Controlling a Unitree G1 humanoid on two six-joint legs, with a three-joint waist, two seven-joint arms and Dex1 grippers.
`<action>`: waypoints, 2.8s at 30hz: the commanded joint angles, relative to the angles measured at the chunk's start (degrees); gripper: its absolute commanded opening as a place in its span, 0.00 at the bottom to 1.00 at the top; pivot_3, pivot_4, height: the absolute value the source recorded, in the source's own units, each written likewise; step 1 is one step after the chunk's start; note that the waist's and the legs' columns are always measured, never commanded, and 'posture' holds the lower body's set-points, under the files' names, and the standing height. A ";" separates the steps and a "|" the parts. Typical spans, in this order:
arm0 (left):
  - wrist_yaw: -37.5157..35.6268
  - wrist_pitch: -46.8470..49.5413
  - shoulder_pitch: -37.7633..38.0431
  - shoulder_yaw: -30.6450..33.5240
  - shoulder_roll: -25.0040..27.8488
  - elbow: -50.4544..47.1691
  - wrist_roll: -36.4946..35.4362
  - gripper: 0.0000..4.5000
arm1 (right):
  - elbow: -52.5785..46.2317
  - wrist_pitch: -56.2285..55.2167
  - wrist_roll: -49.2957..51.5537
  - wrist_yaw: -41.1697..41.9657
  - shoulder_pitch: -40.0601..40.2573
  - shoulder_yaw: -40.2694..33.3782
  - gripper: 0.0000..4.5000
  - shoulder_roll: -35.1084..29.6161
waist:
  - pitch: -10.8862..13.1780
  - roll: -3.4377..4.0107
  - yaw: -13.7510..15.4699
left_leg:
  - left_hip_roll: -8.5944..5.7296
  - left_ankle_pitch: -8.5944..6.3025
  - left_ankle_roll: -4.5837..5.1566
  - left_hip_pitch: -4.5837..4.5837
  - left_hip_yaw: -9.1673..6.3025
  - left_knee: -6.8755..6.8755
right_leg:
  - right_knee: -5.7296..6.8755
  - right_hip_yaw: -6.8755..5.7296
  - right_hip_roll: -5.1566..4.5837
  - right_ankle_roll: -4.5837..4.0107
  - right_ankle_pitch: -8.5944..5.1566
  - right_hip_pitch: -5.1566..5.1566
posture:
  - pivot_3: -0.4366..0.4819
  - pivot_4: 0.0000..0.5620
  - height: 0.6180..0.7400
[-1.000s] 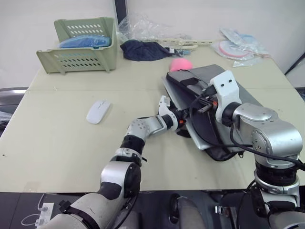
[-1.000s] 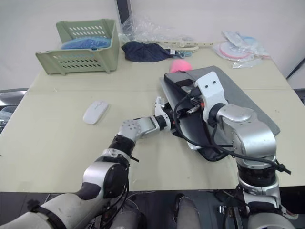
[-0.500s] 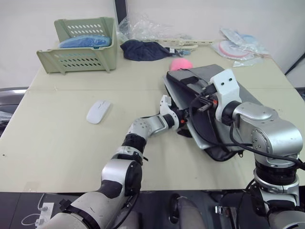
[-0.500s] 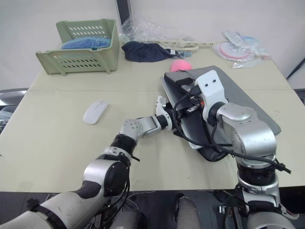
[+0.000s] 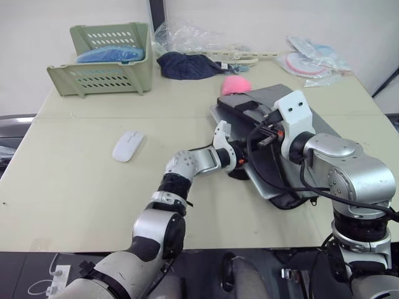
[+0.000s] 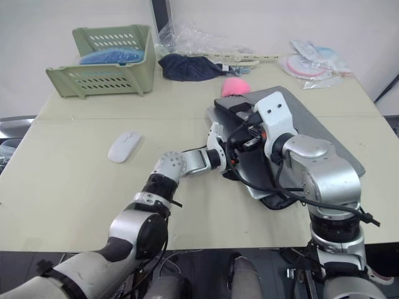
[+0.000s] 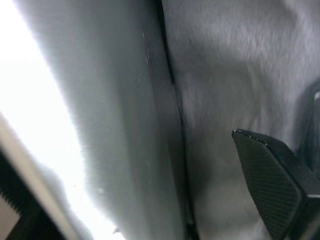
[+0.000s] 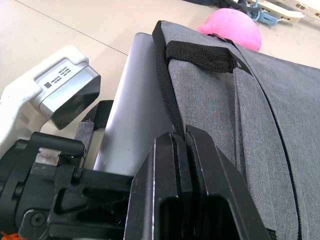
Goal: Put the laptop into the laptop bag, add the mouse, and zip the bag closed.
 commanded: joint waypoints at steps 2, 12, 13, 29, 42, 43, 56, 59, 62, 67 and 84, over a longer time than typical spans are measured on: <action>0.49 3.65 3.35 0.31 -3.33 -6.61 -0.79 0.91 | -3.23 -1.77 1.03 -0.28 -0.81 -0.06 0.00 0.51 | 0.00 0.00 -0.01 | 0.00 0.00 0.00 0.00 0.00 0.00 | 0.01 0.00 0.00 0.00 0.00 -0.01 | 0.48 0.27 1.00; 2.22 4.96 5.57 2.35 -2.09 -9.26 -0.30 0.91 | -2.24 -2.52 0.95 -0.28 -1.16 0.26 0.00 0.66 | 0.00 0.01 0.00 | 0.00 0.00 0.00 0.01 0.00 0.01 | 0.03 0.02 0.00 0.00 0.00 -0.01 | 0.48 0.27 1.00; 2.28 5.00 5.61 2.48 -2.09 -9.38 -0.32 0.91 | -2.24 -2.55 0.94 -0.29 -1.15 0.26 0.00 0.64 | -0.01 0.01 0.00 | 0.00 0.00 0.00 0.01 0.00 0.01 | 0.04 0.02 0.00 0.00 0.00 -0.01 | 0.48 0.27 1.00; 3.16 9.68 8.16 3.20 1.92 -17.09 -0.41 0.91 | -2.53 -2.65 0.96 -0.44 -0.67 0.14 0.00 0.61 | -0.01 0.01 -0.05 | 0.01 0.00 0.00 0.02 0.01 0.02 | 0.06 0.04 0.00 0.00 0.00 -0.02 | 0.48 0.27 1.00; 3.13 11.35 12.30 3.93 3.00 -19.31 0.76 0.91 | -3.15 -2.30 0.92 -0.61 -0.55 0.05 0.00 0.51 | -0.02 0.02 -0.10 | 0.01 0.00 0.00 0.04 0.03 0.02 | 0.07 0.06 0.00 0.00 0.00 -0.01 | 0.48 0.27 1.00; 3.26 10.98 12.47 4.36 2.71 -18.91 0.62 0.91 | -3.17 -2.29 0.93 -0.58 -0.59 0.03 0.00 0.46 | -0.02 0.03 -0.10 | 0.01 0.00 0.00 0.04 0.03 0.02 | 0.08 0.06 0.00 0.00 0.00 -0.01 | 0.48 0.27 1.00; 2.58 9.32 12.43 4.37 2.50 -17.06 1.69 0.04 | -2.79 -2.48 0.85 -0.68 -1.02 0.07 0.00 0.60 | -0.04 0.05 0.01 | 0.01 0.00 0.00 0.10 0.09 0.03 | 0.09 0.11 -0.01 0.01 0.01 0.04 | 0.48 0.27 1.00; 2.69 9.41 12.09 4.47 2.30 -17.05 1.54 0.04 | -2.73 -2.57 0.85 -0.71 -0.98 0.10 0.00 0.68 | -0.04 0.05 0.01 | 0.01 0.00 0.00 0.10 0.08 0.03 | 0.09 0.11 -0.01 0.01 0.01 0.04 | 0.48 0.27 1.00; 2.83 9.31 11.46 4.45 1.92 -16.58 1.56 0.04 | -2.71 -2.60 0.85 -0.72 -1.05 0.12 0.00 0.75 | -0.04 0.05 0.00 | 0.01 0.00 0.00 0.10 0.08 0.03 | 0.09 0.11 -0.01 0.01 0.01 0.04 | 0.48 0.27 1.00; 2.16 8.01 8.68 3.87 0.08 -14.27 1.69 0.04 | -2.64 -2.52 0.89 -0.73 -1.53 0.21 0.00 0.83 | -0.04 0.05 0.20 | 0.00 0.00 0.00 0.09 0.08 0.04 | 0.09 0.10 -0.02 0.02 0.02 0.04 | 0.48 0.27 1.00; 0.57 2.71 2.42 1.76 -5.98 -6.83 2.56 0.04 | -1.57 -3.07 0.92 -0.90 -2.47 0.78 0.00 1.48 | -0.03 0.04 0.25 | -0.03 -0.02 0.05 0.03 0.07 0.04 | 0.07 0.07 -0.05 0.02 0.02 0.01 | 0.48 0.27 1.00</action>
